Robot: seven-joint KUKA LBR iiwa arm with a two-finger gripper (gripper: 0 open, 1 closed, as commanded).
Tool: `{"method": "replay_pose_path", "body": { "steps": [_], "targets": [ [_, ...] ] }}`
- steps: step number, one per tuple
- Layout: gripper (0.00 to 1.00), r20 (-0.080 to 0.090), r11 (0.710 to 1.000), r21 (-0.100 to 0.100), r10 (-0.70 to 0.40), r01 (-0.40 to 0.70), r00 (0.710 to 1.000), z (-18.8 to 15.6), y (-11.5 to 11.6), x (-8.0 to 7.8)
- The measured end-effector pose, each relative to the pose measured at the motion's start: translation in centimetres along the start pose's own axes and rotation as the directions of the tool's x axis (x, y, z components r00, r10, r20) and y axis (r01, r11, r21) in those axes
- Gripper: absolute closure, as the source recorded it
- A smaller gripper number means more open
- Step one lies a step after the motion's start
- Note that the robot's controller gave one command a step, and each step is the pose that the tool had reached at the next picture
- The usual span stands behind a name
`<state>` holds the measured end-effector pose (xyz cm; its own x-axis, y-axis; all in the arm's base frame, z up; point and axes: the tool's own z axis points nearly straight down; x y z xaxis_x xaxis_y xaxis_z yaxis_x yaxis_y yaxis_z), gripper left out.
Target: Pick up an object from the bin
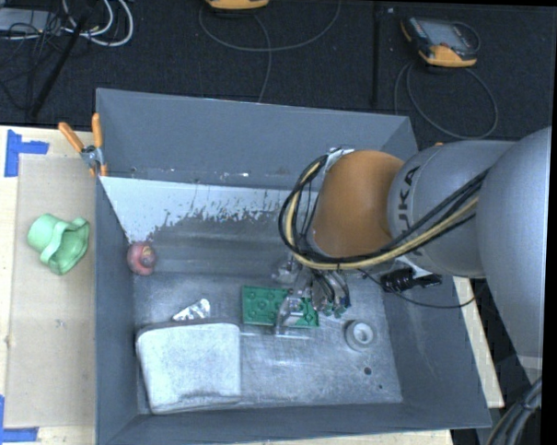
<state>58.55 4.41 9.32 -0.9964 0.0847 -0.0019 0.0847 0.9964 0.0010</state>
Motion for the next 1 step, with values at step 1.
{"method": "replay_pose_path", "body": {
  "steps": [1],
  "targets": [
    [1.0,0.0,1.0,0.0,0.001,-0.001,1.0,-2.53,-0.02,-0.07]
  ]
}}
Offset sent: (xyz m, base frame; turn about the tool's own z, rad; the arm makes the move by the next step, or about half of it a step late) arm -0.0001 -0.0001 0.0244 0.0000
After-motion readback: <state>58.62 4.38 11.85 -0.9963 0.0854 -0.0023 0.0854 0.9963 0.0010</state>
